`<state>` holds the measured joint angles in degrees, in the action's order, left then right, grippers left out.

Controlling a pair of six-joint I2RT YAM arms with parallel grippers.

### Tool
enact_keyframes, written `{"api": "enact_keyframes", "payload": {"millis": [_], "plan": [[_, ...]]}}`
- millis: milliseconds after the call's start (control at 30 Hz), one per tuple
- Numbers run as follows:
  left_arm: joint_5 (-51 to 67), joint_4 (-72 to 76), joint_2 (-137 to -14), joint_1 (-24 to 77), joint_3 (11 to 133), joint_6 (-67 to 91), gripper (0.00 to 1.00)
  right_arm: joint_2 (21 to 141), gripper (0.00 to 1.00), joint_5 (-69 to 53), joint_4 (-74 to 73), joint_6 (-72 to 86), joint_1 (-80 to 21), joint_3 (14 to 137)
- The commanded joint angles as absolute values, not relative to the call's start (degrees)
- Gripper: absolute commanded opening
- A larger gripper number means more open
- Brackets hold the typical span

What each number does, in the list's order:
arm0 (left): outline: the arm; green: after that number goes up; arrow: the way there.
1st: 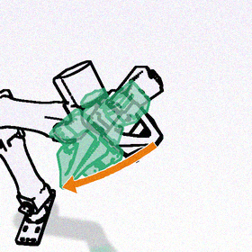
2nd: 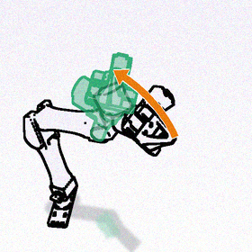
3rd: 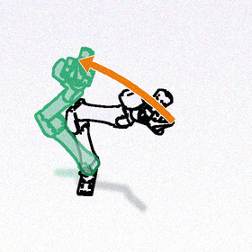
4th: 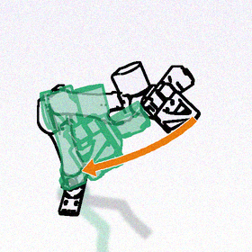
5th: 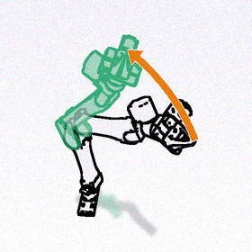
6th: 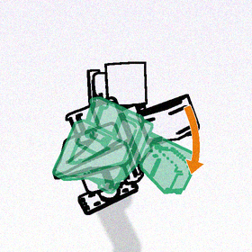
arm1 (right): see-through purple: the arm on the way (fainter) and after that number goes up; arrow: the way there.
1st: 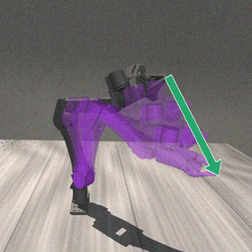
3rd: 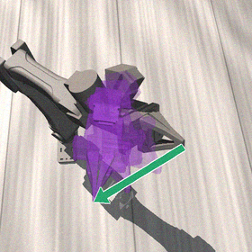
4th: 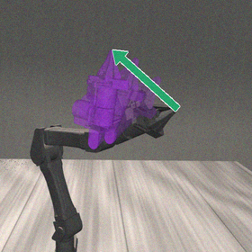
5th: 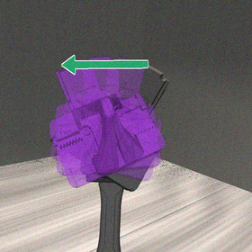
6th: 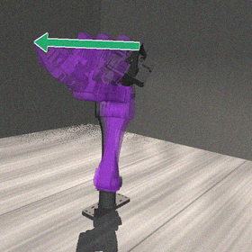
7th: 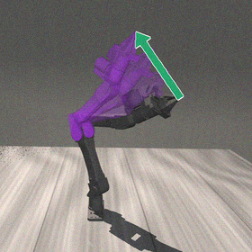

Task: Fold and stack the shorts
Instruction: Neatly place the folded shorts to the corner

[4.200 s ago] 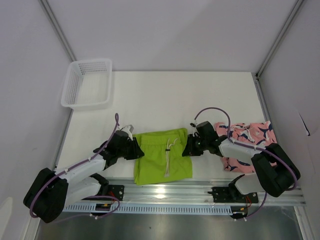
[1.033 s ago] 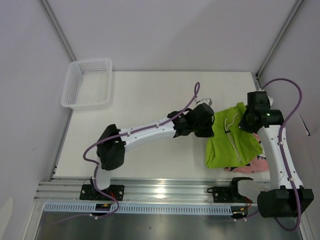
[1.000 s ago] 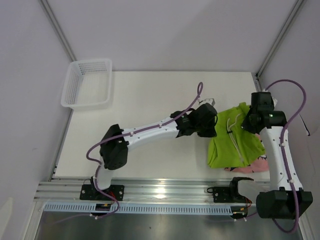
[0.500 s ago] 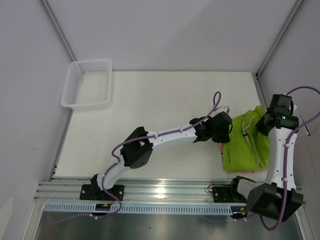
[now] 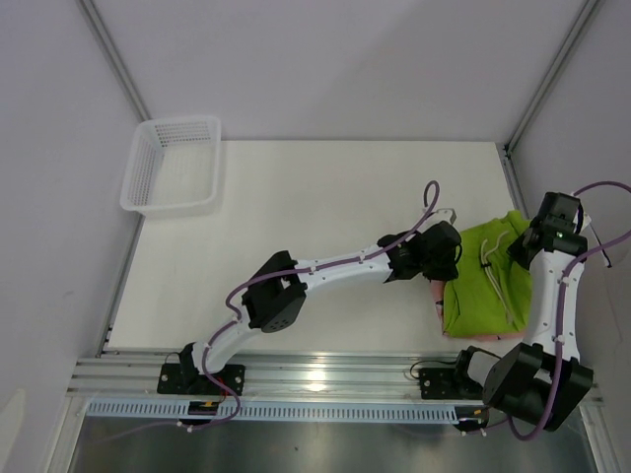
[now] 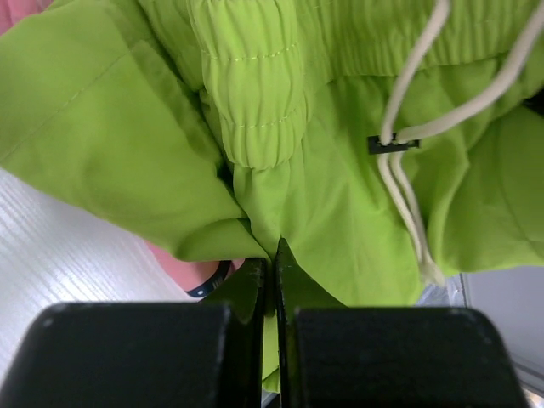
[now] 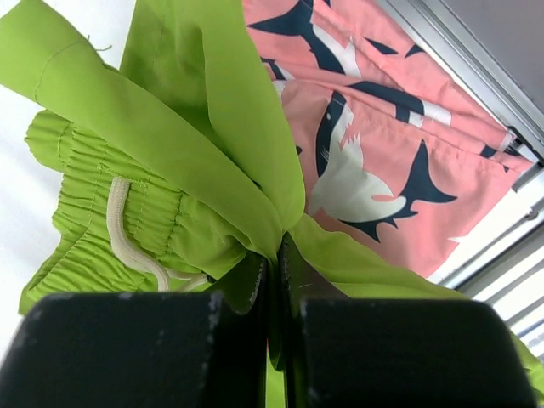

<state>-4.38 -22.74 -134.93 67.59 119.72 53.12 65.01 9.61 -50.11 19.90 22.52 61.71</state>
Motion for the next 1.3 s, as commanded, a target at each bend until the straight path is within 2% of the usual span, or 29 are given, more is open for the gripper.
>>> {"api": "enact_keyframes", "payload": {"millis": [0, 467, 500, 567, 600, 633, 700, 733, 767, 800, 833, 867, 1033, 1267], "plan": [[-4.9, -19.6, -135.7, 68.4, 123.9, 53.2, 0.0, 65.0, 0.0, 9.2, -43.5, 20.7, 23.6, 61.0], [-4.0, -18.9, -139.2, 67.6, 124.0, 54.1, 0.0, 66.4, 0.01, 10.0, -38.0, 20.6, 26.8, 55.6], [-4.0, -18.9, -139.2, 67.6, 123.9, 54.1, 0.0, 66.6, 0.02, 10.0, -37.7, 20.7, 26.9, 55.5], [-4.0, -19.1, -139.2, 67.3, 123.4, 54.2, 0.0, 67.4, 0.13, 9.8, -37.2, 20.7, 27.1, 55.3], [-3.6, -19.1, -139.1, 67.2, 123.1, 54.2, 0.05, 68.4, 0.22, 9.4, -37.3, 20.7, 27.4, 55.5], [-3.5, -19.5, -138.5, 67.0, 122.4, 54.8, 0.1, 68.9, 0.35, 10.0, -37.4, 20.8, 27.5, 56.1], [-4.7, -20.6, -137.1, 66.7, 119.3, 55.4, 0.24, 70.0, 0.37, 10.8, -38.1, 20.8, 27.7, 57.6], [-4.9, -20.6, -135.5, 66.4, 118.4, 56.0, 0.31, 70.1, 0.46, 12.0, -38.4, 20.9, 27.8, 58.4], [-5.1, -20.6, -134.5, 66.2, 117.5, 56.3, 0.41, 70.1, 0.5, 12.9, -38.9, 21.3, 27.8, 59.1], [-5.4, -20.4, -133.7, 66.0, 115.6, 56.3, 0.57, 69.7, 0.64, 14.4, -39.3, 21.7, 27.8, 60.6], [-5.6, -20.6, -133.1, 65.9, 115.3, 56.4, 0.63, 69.5, 0.68, 16.5, -39.4, 21.7, 27.9, 61.6], [-5.9, -22.0, -132.2, 65.8, 115.4, 56.4, 0.72, 69.3, 0.71, 17.0, -40.0, 21.6, 27.9, 62.6], [-6.3, -24.8, -129.9, 65.0, 113.7, 55.5, 0.8, 64.7, 0.71, 15.0, -38.8, 21.5, 27.9, 63.8], [-5.7, -21.4, -126.0, 64.8, 110.9, 53.9, 0.8, 62.8, 0.69, -17.2, -30.6, 23.3, 30.2, 56.2]]}}
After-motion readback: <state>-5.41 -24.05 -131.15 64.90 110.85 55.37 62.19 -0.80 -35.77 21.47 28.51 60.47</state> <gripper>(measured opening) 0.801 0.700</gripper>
